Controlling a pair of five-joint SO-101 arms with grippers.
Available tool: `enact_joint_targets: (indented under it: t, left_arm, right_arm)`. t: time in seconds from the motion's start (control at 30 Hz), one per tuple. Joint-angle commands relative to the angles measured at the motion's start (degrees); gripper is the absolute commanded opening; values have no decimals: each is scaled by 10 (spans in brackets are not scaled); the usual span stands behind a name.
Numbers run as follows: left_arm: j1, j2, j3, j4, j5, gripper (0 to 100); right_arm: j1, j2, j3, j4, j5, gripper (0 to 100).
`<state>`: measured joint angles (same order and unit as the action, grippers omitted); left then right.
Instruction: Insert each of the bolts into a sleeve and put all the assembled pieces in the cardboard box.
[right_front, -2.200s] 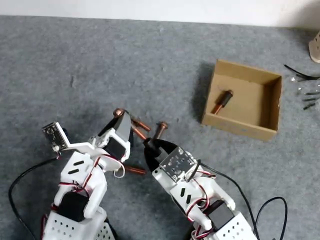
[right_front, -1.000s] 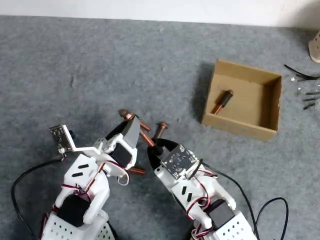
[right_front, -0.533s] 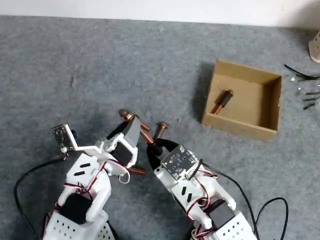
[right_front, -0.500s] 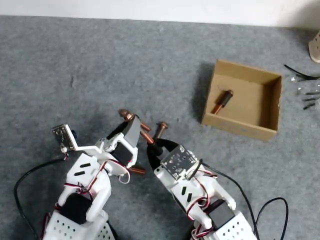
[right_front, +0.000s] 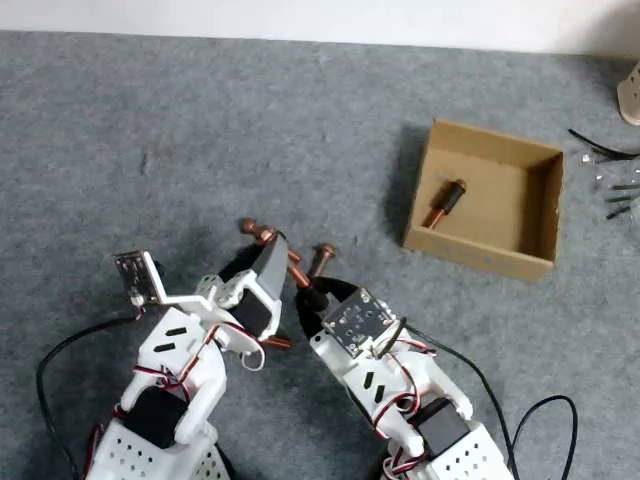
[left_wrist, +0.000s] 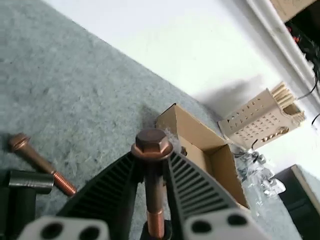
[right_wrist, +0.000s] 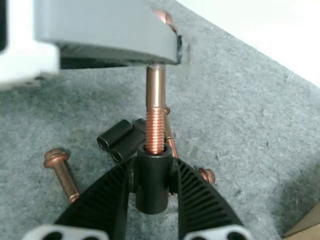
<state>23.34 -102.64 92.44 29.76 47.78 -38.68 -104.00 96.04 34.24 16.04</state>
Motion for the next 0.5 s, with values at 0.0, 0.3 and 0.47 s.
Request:
enact_joint_targets:
  t: [0.0,0.3,0.47]
  left_arm:
    - [18,7,-7,-6,-20,5]
    - [24,7,7,-4,-43,5]
    - [34,7,18,-4,-44,5]
  right_arm:
    - [10,-13,57,-3,4,3]
    - [11,-13,57,-3,4,3]
    - [11,-13,58,-3,4,3]
